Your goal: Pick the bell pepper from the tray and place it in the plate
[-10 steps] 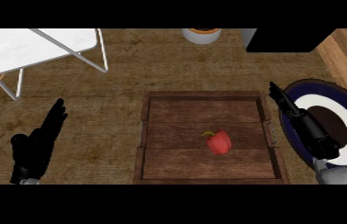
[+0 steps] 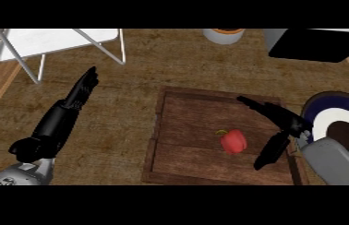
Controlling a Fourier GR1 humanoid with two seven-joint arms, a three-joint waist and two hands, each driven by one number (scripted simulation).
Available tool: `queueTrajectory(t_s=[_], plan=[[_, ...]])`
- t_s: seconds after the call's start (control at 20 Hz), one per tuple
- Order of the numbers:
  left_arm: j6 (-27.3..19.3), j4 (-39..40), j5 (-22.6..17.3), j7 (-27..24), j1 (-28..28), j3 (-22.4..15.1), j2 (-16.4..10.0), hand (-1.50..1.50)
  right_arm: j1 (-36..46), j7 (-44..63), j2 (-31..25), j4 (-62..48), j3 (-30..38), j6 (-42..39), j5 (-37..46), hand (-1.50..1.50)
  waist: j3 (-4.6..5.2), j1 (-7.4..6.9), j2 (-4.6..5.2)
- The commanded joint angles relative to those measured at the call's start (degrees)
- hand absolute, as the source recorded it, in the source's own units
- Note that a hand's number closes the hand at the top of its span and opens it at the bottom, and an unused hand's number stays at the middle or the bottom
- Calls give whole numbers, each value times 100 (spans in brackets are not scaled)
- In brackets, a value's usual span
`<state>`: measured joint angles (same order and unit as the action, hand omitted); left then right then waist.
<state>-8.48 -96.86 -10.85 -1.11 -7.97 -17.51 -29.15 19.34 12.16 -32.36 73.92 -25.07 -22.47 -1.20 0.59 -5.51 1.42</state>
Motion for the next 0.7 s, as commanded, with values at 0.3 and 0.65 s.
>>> queueTrajectory(t_s=[0.3,0.65], plan=[[503,352,-139,-278,-539,144,26,0,2702,1234,1082,-661,-1513,-1380,1478,-150,-50,210,-82],[676,246,-218,149,-661,334,1,0,3166,2897,2332,-1447,-1344,-2112,1239,-150,-56,454,-136]])
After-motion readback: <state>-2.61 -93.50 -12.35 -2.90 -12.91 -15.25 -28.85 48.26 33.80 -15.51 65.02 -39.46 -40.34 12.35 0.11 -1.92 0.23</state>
